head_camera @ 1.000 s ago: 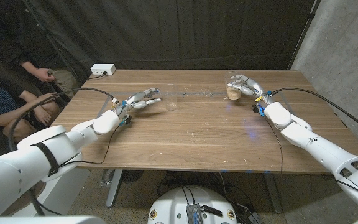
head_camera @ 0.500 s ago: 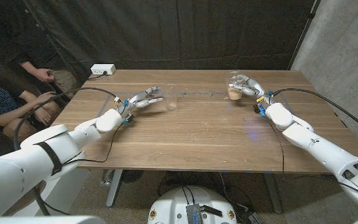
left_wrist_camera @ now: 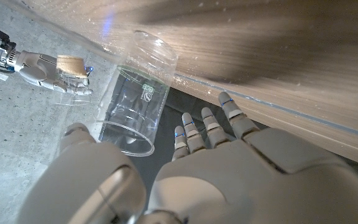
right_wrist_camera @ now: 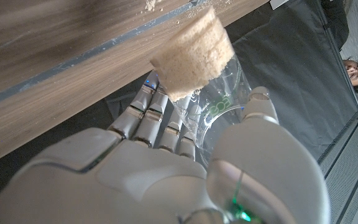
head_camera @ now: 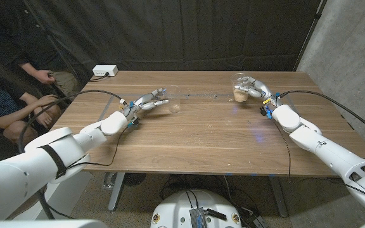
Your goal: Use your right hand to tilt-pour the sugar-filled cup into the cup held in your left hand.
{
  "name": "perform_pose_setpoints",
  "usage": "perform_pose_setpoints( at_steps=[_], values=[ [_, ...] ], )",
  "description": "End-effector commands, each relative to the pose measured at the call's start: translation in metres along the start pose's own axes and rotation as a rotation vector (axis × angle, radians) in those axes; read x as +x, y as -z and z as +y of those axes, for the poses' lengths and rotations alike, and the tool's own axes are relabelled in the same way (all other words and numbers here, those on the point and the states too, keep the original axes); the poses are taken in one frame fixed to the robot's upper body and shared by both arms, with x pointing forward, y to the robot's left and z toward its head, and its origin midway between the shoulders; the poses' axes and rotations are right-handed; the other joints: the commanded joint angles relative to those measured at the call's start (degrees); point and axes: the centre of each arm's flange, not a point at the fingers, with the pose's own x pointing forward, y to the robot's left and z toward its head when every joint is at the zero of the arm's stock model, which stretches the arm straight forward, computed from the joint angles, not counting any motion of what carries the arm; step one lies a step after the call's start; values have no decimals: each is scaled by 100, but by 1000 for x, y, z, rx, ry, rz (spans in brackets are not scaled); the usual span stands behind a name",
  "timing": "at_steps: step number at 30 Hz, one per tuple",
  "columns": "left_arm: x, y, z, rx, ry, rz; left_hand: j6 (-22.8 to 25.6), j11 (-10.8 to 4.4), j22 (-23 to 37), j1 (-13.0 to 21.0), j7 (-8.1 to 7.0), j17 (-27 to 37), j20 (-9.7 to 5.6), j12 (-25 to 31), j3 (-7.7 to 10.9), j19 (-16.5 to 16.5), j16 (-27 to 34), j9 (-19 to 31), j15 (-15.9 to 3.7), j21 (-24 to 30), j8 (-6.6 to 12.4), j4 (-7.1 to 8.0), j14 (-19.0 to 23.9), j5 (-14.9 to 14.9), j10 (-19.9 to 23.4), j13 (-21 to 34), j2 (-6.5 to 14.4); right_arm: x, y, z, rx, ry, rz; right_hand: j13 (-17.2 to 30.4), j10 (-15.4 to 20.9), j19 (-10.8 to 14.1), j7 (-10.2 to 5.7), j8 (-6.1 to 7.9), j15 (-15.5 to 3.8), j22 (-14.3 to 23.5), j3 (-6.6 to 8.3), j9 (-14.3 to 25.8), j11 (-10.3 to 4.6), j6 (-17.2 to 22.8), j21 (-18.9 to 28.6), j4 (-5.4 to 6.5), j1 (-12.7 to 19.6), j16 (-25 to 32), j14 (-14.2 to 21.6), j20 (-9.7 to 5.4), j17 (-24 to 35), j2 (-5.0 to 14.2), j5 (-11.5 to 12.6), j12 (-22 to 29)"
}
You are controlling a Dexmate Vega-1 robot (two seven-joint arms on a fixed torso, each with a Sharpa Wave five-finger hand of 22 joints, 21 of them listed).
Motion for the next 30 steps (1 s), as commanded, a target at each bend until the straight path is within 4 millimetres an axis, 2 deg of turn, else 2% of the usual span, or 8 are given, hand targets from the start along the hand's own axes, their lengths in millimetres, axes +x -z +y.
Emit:
perform_pose_setpoints(
  at_steps=[1, 15, 27, 30],
  values=[
    [9, -11, -9, -26, -7, -28, -53, 6, 11, 62, -15, 7, 27, 23, -41, 24, 10, 14, -120, -17, -11, -8, -23, 33, -51, 22, 6, -3, 5, -6, 9, 2, -6, 9, 51, -21, 8, 31, -1006, 9, 24, 11, -4, 58, 28, 17, -11, -10, 66, -448, 20, 57, 9, 47],
    [20, -9, -27, -94, -19, 22, -97, -20, 15, 134, -44, 20, -8, 60, -69, 102, 41, 23, -154, 5, -11, -34, 23, 73, -67, 40, 59, -6, 14, -11, 14, -1, -11, 10, 74, -27, 6, 34, -1006, 4, 30, 7, -8, 66, 24, 9, -4, -38, 81, -451, 34, 63, 9, 46],
    [30, -11, -30, -94, 1, 47, -129, -26, 16, 211, -32, 29, -16, 90, -81, 119, 42, 29, -155, 5, -10, -65, 17, 101, -69, 55, 87, -5, 16, -15, 16, -3, -15, 5, 93, -27, 8, 55, -1008, 0, 36, 4, -9, 119, 22, 6, -3, -58, 100, -453, 47, 71, 8, 41],
    [34, -12, -30, -97, 5, 54, -134, -37, 18, 277, -27, 39, -54, 127, -87, 256, 72, 34, -175, 55, -3, -93, 88, 122, -34, 68, 106, -6, 17, -15, 17, -3, -14, 3, 102, -25, 3, 60, -1008, 0, 37, 4, -3, 132, 22, 5, -1, -61, 107, -454, 50, 72, 8, 41]
  ],
)
